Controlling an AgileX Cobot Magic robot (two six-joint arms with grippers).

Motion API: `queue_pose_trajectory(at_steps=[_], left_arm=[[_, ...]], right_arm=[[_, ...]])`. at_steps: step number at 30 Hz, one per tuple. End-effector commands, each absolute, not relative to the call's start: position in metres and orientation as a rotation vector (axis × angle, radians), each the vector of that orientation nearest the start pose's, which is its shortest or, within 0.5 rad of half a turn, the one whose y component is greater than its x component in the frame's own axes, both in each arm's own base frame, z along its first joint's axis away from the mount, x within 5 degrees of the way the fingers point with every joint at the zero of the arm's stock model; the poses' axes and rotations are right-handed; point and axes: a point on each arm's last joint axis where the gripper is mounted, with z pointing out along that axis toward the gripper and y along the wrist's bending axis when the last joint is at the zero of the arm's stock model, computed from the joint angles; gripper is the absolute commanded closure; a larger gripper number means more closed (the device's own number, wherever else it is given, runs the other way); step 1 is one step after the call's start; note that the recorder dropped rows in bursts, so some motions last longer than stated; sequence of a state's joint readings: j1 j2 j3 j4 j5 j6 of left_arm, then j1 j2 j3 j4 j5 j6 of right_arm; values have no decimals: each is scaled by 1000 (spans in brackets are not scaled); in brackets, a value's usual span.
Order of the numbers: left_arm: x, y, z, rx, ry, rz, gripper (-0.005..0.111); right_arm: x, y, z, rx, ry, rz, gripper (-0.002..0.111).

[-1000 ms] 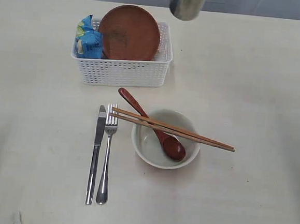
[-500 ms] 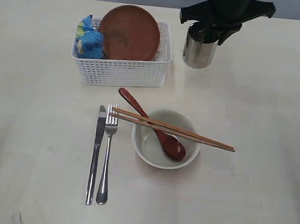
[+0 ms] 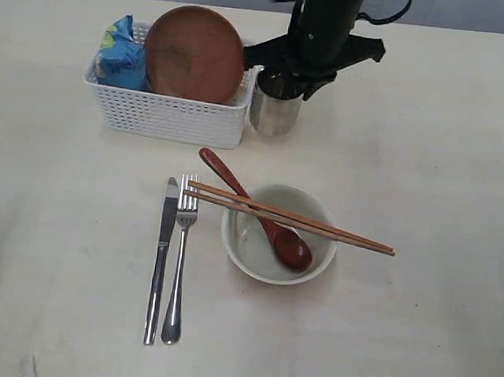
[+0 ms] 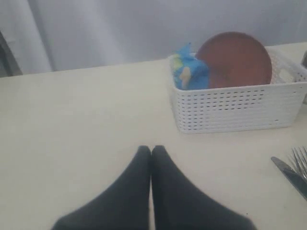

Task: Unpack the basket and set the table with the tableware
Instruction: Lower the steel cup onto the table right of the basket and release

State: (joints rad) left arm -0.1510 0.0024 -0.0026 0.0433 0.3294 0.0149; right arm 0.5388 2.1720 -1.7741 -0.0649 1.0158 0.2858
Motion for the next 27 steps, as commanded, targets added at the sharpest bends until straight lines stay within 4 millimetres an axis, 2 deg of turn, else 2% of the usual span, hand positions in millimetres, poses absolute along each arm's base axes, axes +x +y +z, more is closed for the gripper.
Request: queue_pose_trajectory(at_steps=[1, 8, 11, 13, 18, 20, 25, 27], left_arm=[[54, -7, 184, 172, 1795, -56, 106], [54, -7, 184, 172, 1795, -56, 106], [54, -7, 184, 172, 1795, -56, 106], [54, -7, 184, 172, 1795, -56, 106], [54, -7, 184, 172, 1795, -56, 106], [54, -7, 184, 172, 1795, -56, 106], [54, -7, 184, 172, 1795, -56, 106], [54, -7, 184, 172, 1795, -56, 106]], right_arm=[[395, 255, 193, -482, 2818, 109, 109], [385, 290, 183, -624, 2810, 114, 109], [384, 290, 186, -663, 2812, 101, 108], [379, 285, 182, -778, 2872, 26, 108], [378, 283, 176, -795, 2909, -6, 108], [378, 284, 176, -787, 2903, -1, 103], [379, 283, 179, -788, 2893, -5, 69], [379, 281, 184, -791, 2872, -22, 62]])
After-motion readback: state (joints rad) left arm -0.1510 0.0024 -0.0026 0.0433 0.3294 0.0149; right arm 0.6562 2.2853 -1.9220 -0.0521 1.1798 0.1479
